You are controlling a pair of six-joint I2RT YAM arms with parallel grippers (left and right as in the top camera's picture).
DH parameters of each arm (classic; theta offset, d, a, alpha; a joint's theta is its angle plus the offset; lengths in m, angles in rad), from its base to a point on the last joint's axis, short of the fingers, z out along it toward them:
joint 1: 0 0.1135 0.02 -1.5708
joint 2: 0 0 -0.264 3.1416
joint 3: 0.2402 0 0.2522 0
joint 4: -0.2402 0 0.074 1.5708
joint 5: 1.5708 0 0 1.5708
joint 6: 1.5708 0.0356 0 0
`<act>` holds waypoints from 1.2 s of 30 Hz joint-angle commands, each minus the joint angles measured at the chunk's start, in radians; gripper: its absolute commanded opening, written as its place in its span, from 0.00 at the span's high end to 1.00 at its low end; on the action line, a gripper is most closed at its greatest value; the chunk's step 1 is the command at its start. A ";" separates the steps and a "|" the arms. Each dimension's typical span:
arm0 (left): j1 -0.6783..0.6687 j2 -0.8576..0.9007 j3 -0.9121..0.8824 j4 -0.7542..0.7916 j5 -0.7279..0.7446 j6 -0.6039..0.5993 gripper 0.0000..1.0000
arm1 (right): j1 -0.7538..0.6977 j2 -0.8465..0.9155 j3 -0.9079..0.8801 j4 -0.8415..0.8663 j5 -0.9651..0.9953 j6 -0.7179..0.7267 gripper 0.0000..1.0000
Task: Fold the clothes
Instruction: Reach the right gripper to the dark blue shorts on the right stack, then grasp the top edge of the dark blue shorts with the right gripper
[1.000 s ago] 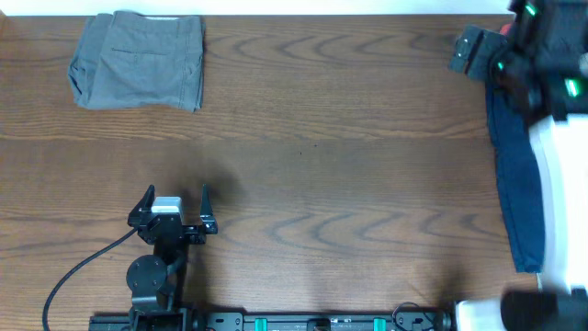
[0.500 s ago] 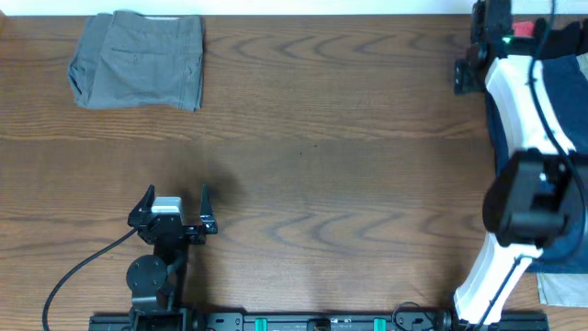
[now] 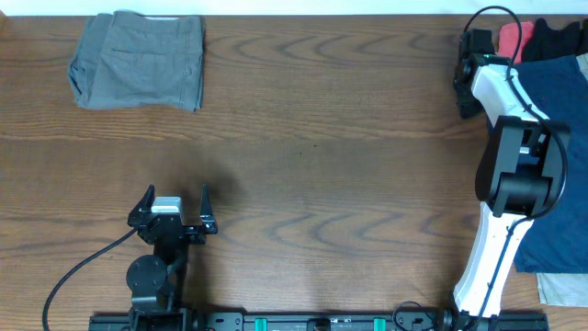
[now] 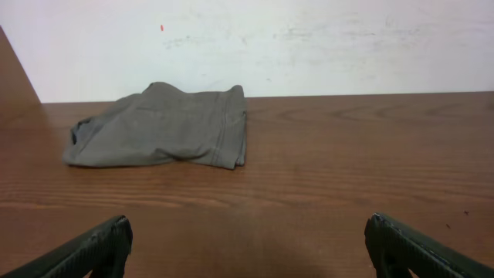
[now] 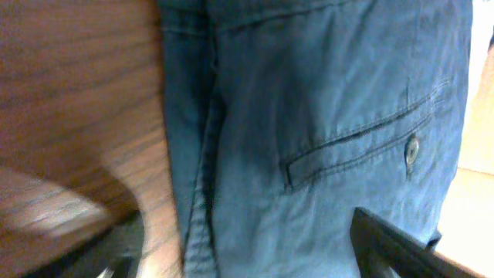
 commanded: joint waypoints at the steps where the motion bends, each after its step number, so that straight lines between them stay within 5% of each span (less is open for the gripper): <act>1: 0.004 -0.006 -0.026 -0.018 -0.001 -0.008 0.02 | -0.021 0.031 0.014 0.015 0.020 -0.003 0.39; 9: 0.004 -0.006 -0.026 -0.018 -0.001 -0.008 0.02 | -0.041 0.031 0.014 0.024 0.001 -0.002 0.47; 16: 0.004 -0.006 -0.026 -0.018 -0.001 -0.008 0.02 | -0.044 0.029 0.014 0.024 0.001 0.020 0.99; 28: 0.004 -0.006 -0.026 -0.018 -0.001 -0.008 0.02 | -0.045 -0.105 0.023 -0.037 0.115 0.350 0.99; 36: 0.004 -0.006 -0.026 -0.018 -0.001 -0.008 0.02 | -0.029 -0.291 0.023 -0.053 -0.002 0.362 0.99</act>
